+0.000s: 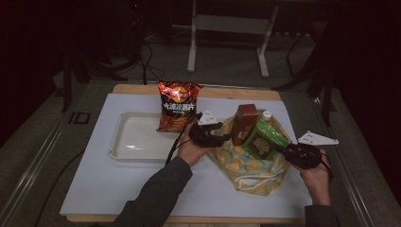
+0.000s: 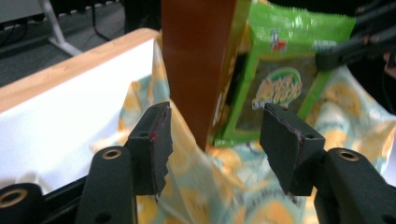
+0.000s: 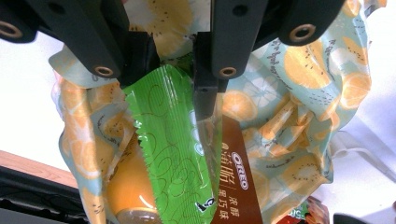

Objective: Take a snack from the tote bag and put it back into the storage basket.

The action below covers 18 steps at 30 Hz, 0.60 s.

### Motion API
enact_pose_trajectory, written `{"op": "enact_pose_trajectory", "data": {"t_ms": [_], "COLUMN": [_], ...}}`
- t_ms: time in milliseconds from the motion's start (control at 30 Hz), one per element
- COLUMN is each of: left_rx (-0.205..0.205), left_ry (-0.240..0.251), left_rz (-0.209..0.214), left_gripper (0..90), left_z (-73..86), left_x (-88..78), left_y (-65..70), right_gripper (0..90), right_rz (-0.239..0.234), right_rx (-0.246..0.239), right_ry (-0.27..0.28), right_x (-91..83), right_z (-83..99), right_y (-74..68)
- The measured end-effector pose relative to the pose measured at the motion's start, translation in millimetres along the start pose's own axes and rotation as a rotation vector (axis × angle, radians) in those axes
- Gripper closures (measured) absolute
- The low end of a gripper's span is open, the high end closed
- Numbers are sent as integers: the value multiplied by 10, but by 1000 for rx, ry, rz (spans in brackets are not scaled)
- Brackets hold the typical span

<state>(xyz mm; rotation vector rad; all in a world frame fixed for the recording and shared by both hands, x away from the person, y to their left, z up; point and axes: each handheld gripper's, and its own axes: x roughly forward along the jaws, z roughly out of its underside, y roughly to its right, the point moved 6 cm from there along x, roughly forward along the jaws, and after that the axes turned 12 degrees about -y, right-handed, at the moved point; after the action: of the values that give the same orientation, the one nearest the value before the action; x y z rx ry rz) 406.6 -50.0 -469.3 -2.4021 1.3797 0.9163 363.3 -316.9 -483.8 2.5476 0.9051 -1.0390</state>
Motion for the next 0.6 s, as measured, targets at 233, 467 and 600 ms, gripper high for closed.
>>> {"op": "enact_pose_trajectory", "data": {"t_ms": [233,467,600], "left_rx": [24,39,21], "left_ry": [12,13,20], "left_rz": [25,19,25], "left_gripper": [329,289,280], "left_z": [-206,-345,-409], "left_x": [79,116,147], "left_y": [-81,-144,-186], "right_gripper": [738,738,738], "right_rz": [-2,-5,-9], "right_rx": [3,1,2], "right_ry": [4,5,7], "right_x": [-4,-4,2], "right_z": [9,13,15], "right_y": [0,1,0]}}
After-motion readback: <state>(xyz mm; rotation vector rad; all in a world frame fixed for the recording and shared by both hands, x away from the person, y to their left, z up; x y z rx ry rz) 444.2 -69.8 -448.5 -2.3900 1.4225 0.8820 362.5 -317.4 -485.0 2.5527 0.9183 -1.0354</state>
